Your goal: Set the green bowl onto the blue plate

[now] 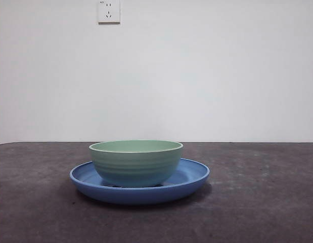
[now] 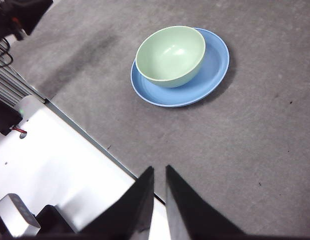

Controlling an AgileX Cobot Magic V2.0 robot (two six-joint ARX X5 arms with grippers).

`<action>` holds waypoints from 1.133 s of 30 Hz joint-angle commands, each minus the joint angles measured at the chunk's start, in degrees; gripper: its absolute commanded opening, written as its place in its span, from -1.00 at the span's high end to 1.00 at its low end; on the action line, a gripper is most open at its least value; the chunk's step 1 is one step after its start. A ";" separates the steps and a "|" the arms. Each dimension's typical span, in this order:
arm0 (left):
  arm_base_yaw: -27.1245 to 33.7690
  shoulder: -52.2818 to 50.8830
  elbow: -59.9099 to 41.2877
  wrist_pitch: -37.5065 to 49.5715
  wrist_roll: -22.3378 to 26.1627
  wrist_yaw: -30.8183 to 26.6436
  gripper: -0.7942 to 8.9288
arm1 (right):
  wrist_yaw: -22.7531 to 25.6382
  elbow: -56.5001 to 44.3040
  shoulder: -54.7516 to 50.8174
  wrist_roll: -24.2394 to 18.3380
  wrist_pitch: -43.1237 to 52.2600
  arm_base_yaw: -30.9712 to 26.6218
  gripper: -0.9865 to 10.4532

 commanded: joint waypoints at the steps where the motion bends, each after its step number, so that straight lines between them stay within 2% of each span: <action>1: -0.07 -1.75 -2.36 0.94 -1.16 -4.02 0.82 | 0.02 1.09 0.15 -0.46 0.66 0.35 0.77; 9: -0.09 -4.07 -6.97 0.98 -2.54 -8.17 0.82 | 0.02 1.09 0.15 -0.46 0.66 0.35 0.77; 34: -0.57 -8.66 -9.97 0.22 -3.78 -8.79 0.82 | 0.02 1.09 0.15 -0.46 0.66 0.35 0.77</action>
